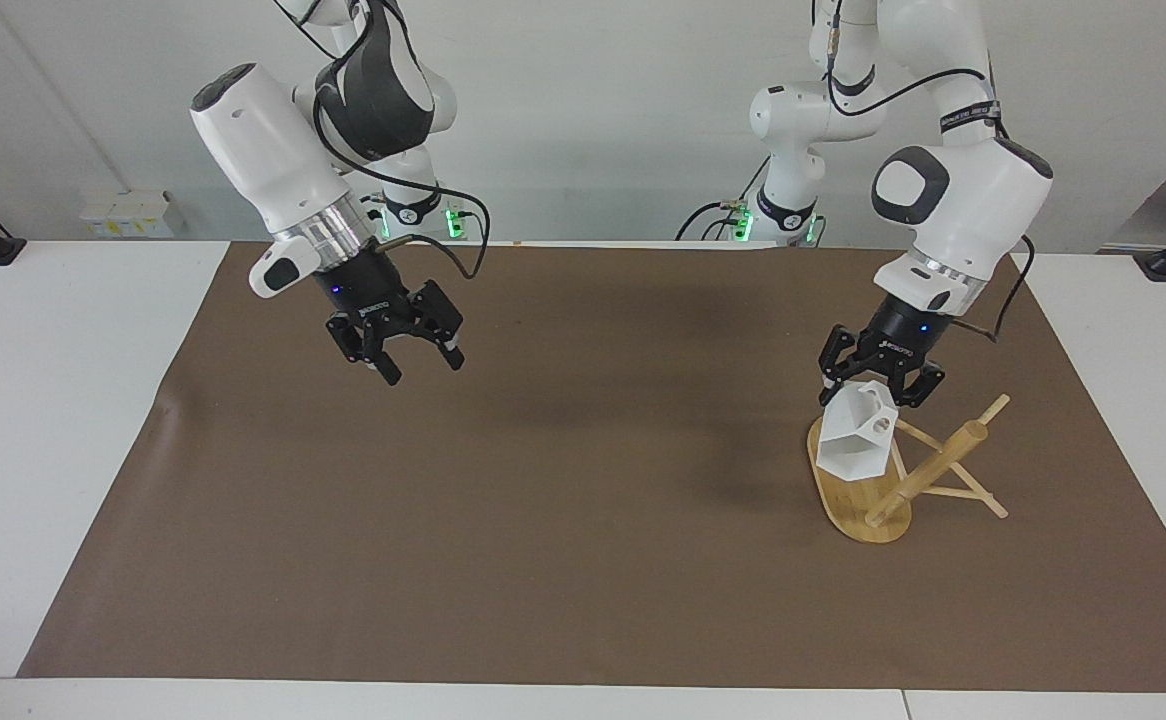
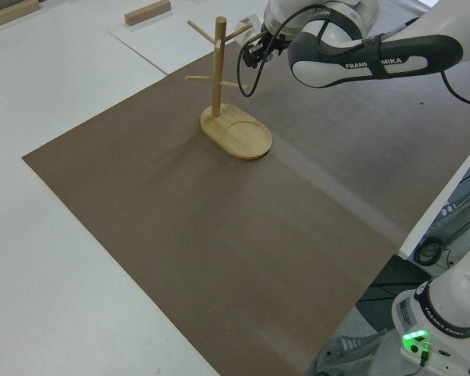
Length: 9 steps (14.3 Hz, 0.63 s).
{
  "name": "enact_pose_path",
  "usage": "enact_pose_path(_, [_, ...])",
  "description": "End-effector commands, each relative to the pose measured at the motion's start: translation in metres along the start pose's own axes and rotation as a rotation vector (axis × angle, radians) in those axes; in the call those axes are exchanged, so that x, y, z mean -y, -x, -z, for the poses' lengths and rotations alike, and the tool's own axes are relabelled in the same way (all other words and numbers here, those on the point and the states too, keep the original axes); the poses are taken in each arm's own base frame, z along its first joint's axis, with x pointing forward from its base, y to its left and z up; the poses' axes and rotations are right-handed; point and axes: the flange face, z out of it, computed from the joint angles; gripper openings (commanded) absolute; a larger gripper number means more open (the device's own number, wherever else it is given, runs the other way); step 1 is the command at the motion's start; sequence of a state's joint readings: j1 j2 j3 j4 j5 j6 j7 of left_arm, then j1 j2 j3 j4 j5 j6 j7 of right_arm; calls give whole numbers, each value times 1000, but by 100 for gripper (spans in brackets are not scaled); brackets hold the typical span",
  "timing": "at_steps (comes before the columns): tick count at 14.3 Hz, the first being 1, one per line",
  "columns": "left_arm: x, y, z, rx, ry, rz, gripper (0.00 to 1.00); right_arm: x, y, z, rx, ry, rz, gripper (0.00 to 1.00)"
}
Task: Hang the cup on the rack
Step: 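Move the cup with the left gripper onto a mug tree peg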
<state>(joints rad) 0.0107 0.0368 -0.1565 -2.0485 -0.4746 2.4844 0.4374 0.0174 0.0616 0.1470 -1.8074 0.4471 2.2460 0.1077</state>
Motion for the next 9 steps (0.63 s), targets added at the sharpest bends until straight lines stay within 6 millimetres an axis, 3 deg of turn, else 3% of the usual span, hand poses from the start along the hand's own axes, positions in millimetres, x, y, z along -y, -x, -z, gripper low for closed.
enact_pose_path(1, [12, -10, 1, -18, -23, 15, 0, -20, 11, 32, 110, 17, -218, 100])
enact_pose_path(5, [24, -8, -2, -14, -30, 35, 0, -23, 12, 32, 119, 23, -218, 100])
enact_pose_path(9, [26, -8, -3, -15, -30, 109, 0, -41, 14, 33, 132, 100, -202, 100])
